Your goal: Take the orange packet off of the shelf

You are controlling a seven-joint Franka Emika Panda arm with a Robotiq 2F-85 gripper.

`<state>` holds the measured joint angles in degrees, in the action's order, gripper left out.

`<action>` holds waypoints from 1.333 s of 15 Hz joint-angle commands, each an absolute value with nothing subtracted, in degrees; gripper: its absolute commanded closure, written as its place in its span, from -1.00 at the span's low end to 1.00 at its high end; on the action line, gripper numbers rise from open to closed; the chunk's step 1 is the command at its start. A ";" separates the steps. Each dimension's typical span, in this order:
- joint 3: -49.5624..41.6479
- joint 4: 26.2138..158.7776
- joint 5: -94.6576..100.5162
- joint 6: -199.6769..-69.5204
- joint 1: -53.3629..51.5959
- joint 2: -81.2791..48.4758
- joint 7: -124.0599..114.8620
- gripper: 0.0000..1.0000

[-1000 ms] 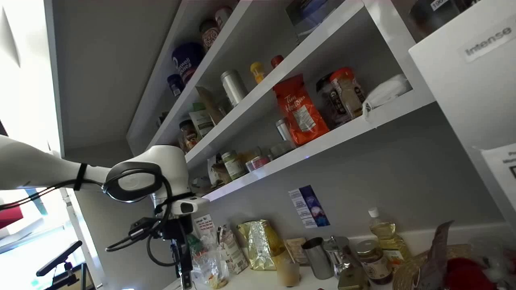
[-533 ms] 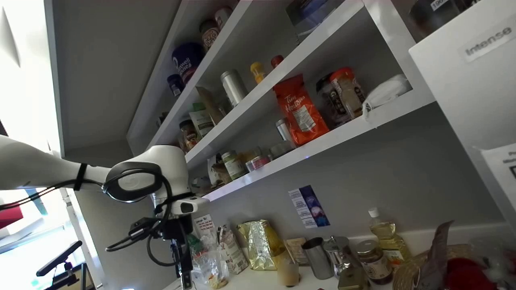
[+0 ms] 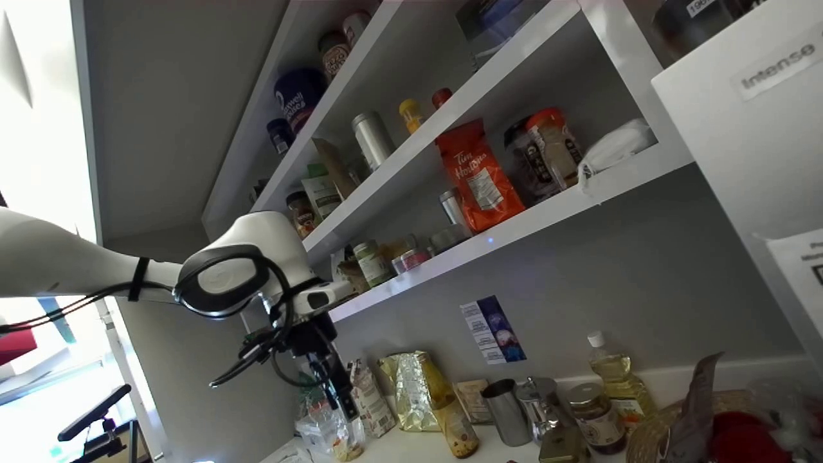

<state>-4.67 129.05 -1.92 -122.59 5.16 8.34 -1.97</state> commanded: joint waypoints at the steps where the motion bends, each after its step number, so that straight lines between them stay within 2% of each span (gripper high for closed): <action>1: -4.62 123.93 2.33 -129.69 6.05 6.29 -4.63 -1.00; 8: -4.26 115.88 15.27 -142.13 8.01 5.64 -13.25 -1.00; 20: -8.60 97.83 19.73 -148.22 10.25 -6.30 -12.66 -1.00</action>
